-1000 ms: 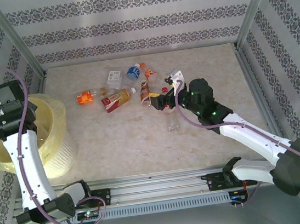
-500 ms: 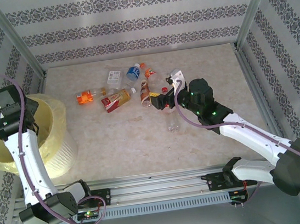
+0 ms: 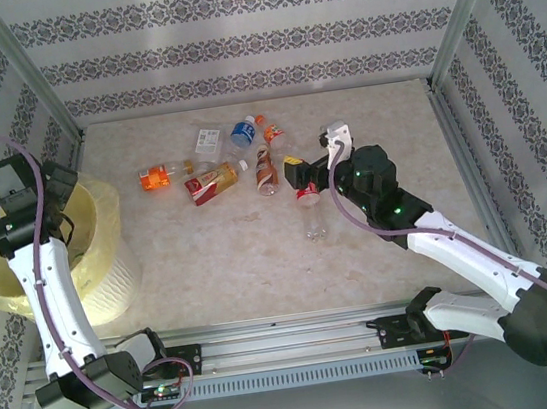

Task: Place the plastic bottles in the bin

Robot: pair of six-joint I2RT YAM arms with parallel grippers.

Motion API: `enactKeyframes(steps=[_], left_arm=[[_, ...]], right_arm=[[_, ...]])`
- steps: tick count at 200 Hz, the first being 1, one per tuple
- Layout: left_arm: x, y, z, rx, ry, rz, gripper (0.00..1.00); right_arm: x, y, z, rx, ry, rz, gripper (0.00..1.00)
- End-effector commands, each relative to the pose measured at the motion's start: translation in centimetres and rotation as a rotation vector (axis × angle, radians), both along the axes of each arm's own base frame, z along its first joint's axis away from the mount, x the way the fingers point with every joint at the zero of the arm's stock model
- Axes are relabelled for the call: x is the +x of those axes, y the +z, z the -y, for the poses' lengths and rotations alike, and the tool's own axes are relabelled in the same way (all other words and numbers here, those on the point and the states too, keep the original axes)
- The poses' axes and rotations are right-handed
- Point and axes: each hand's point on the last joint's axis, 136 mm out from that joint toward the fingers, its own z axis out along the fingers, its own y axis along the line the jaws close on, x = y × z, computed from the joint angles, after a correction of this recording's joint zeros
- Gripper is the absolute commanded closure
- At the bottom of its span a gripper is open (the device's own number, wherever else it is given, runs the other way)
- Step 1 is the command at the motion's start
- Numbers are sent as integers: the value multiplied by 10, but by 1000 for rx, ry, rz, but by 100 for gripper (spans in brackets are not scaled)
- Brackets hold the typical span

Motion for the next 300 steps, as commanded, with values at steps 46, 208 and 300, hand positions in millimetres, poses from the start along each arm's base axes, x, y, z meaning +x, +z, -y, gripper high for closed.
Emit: enactKeyframes(steps=[46,208,300], left_arm=[[12,55,36,27,-203,208,0],[102,79,248,102,-886,267,0],[137,35,313,50,-1013,178,0]], right_arm=[[23,-34,43,24,-260,-179,2],[-16,-188,44,-117,-285,-704,6],[-28,-241,24,-286,-250,-884,8]])
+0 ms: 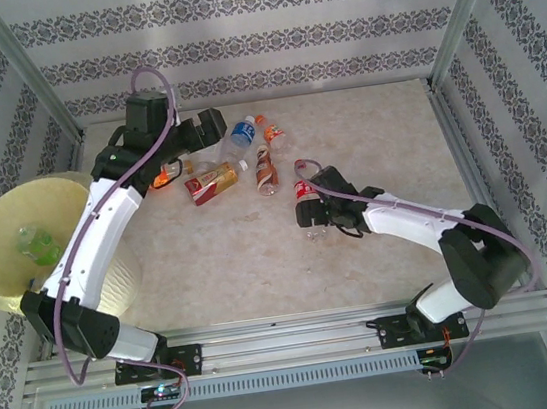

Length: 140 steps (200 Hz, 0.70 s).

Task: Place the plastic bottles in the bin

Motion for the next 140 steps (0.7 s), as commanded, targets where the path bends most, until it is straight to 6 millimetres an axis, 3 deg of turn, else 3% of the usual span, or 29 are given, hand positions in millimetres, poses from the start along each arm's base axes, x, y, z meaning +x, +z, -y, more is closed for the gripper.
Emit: enactKeyframes(steps=[1,64,94,140], left_arm=[[9,22,8,-13,-14,75,0],[12,6,2,22,22,40,0],[12,3,0,31,29,32,0],[12,0,-2,40,39,23,0]], right_arm=[[-5,-4,-5,-40,15,-42,9],[-27,-38,-2,-137,62,-172,11],[-32,-60,-1,-158,60,-228,24],[-30,-58,2,-172,48,-208,33]])
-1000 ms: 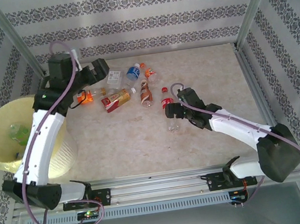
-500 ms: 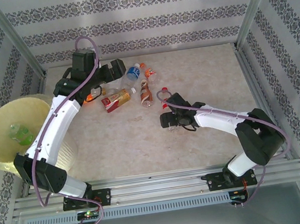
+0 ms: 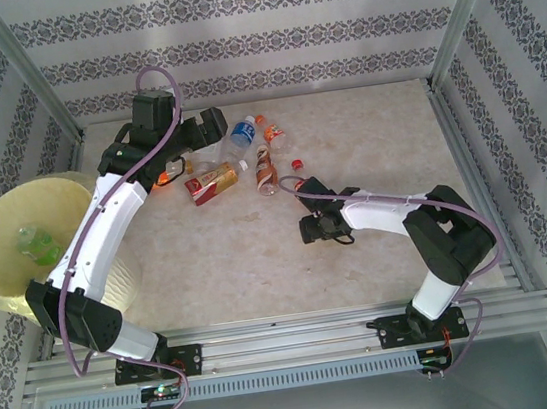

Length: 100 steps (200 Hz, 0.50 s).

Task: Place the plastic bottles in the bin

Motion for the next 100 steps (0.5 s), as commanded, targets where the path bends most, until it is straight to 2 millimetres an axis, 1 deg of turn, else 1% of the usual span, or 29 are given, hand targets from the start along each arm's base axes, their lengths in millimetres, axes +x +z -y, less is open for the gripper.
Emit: enactKeyframes(steps=[1,39,49,71,100], left_arm=[[2,8,3,11,-2,27,0],[5,2,5,12,-2,12,0],[6,2,4,13,8,15,0],[8,2,5,6,2,20,0],[10,-1,14,-27,-34,33,0]], right_arm=[[-5,-4,0,-13,8,-10,33],[-1,9,5,1,-4,68,44],[0,14,6,9,-8,91,45],[4,29,7,35,-14,163,49],[9,51,7,98,-25,278,51]])
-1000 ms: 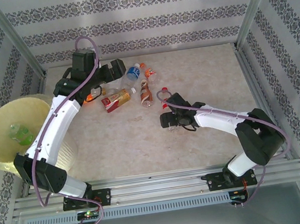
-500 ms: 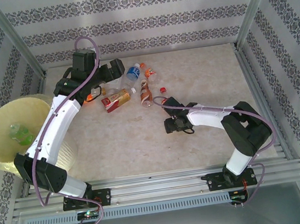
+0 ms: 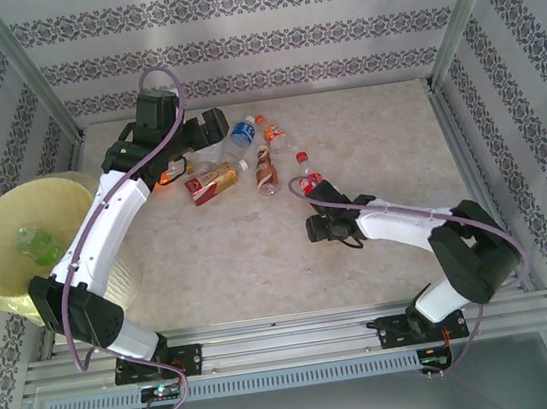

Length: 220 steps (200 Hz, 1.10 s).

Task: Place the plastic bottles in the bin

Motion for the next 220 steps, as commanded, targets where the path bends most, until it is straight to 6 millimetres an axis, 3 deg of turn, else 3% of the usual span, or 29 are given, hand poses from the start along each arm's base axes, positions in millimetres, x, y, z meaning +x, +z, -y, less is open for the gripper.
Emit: enactKeyframes(steps=[1,73,107,174,220], left_arm=[[5,7,13,-33,-35,51,0],[6,-3,36,-121,-135,62,0],[-3,-4,62,-202,-271,77,0],[-17,11,99,-326,-482,189,0],[-23,15,126,-394,-595,200,0]], right_arm=[[11,24,-3,47,-11,141,51],[23,85,-25,259,51,378,55],[30,111,-37,317,92,455,56],[46,168,-80,521,200,585,57],[45,185,-108,599,304,576,56]])
